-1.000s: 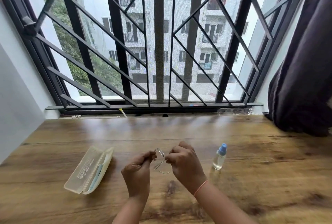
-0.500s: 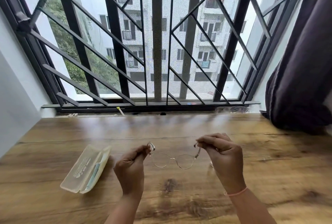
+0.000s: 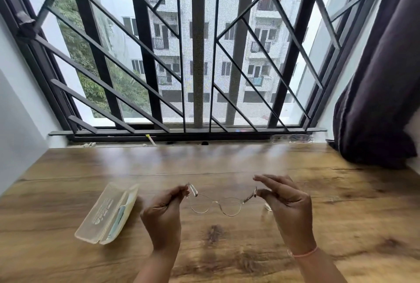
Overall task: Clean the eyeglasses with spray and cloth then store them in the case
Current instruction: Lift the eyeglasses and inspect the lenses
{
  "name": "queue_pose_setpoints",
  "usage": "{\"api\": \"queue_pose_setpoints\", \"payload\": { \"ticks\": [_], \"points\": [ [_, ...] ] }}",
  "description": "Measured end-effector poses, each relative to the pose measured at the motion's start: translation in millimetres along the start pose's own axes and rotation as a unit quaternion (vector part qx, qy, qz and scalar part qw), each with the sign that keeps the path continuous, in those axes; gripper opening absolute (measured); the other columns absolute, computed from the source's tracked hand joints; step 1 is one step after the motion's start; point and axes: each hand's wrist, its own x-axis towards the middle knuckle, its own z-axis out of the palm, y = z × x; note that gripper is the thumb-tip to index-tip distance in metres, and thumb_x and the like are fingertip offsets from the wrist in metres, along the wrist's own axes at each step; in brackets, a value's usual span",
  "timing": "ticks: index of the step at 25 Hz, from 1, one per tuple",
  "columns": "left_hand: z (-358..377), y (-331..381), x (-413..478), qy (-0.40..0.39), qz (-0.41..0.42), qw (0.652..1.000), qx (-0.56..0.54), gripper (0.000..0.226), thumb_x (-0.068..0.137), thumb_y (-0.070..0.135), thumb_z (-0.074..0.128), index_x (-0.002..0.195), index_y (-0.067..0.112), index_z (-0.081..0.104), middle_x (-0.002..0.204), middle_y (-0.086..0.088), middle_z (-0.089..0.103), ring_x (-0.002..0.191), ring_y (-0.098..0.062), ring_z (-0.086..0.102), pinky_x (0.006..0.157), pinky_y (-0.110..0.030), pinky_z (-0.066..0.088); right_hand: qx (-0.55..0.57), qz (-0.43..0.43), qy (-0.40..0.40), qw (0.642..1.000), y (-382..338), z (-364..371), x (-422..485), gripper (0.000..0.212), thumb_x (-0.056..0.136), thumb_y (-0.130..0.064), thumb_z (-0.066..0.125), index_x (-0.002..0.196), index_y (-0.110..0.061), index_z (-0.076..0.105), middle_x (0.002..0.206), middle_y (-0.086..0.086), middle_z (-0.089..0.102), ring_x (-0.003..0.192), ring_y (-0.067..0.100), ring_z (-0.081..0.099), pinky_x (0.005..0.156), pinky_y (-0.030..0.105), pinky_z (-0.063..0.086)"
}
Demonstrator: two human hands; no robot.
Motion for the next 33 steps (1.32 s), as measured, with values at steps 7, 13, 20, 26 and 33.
{"api": "queue_pose_setpoints", "payload": {
  "ticks": [7, 13, 20, 26, 33],
  "points": [
    [2, 4, 11, 0.016, 0.013, 1.000, 0.018, 0.057, 0.067, -0.012, 0.071, 0.071, 0.045, 0.072, 0.072, 0.023, 0.071, 0.070, 0.001, 0.066, 0.073, -0.021, 0.055, 0.000, 0.128, 0.021, 0.991, 26, 12, -27, 0.046, 0.058, -0.001, 0.078, 0.101, -0.017, 0.073, 0.076, -0.010, 0.066, 0.066, 0.001, 0.055, 0.078, 0.008, 0.045],
    [6, 1, 4, 0.013, 0.000, 1.000, 0.021, 0.055, 0.065, -0.014, 0.071, 0.069, 0.042, 0.072, 0.071, 0.019, 0.071, 0.072, -0.020, 0.069, 0.075, -0.036, 0.054, -0.030, 0.173, 0.041, 0.984, 48, 29, -31, 0.038, 0.064, 0.012, 0.075, 0.095, -0.009, 0.071, 0.070, -0.024, 0.067, 0.066, -0.013, 0.058, 0.069, 0.002, 0.045],
    [7, -7, -11, -0.008, -0.010, 1.000, 0.010, 0.059, 0.066, -0.017, 0.068, 0.073, 0.042, 0.073, 0.072, 0.021, 0.071, 0.071, 0.000, 0.068, 0.073, -0.021, 0.055, 0.024, 0.214, 0.106, 0.971, 66, 34, -30, 0.029, 0.068, 0.016, 0.071, 0.076, -0.012, 0.073, 0.064, 0.005, 0.071, 0.048, 0.002, 0.060, 0.053, 0.014, 0.052],
    [11, -14, -11, -0.030, 0.004, 0.998, 0.062, 0.034, 0.070, -0.009, 0.072, 0.095, 0.013, 0.071, 0.087, 0.012, 0.073, 0.082, 0.004, 0.066, 0.078, -0.011, 0.050, 0.038, 0.197, 0.121, 0.972, 66, 25, -31, 0.037, 0.066, 0.005, 0.077, 0.061, -0.031, 0.074, 0.057, -0.005, 0.071, 0.052, 0.009, 0.062, 0.059, 0.017, 0.053],
    [17, 16, -42, 0.003, -0.091, 0.987, 0.134, 0.022, 0.069, 0.013, 0.079, 0.086, 0.024, 0.075, 0.085, 0.006, 0.074, 0.074, 0.015, 0.061, 0.061, 0.003, 0.038, -0.057, 0.033, 0.111, 0.992, 39, 12, -21, 0.032, 0.064, -0.002, 0.081, 0.069, -0.032, 0.071, 0.062, -0.014, 0.069, 0.054, 0.008, 0.063, 0.059, 0.021, 0.051]
  ]
}}
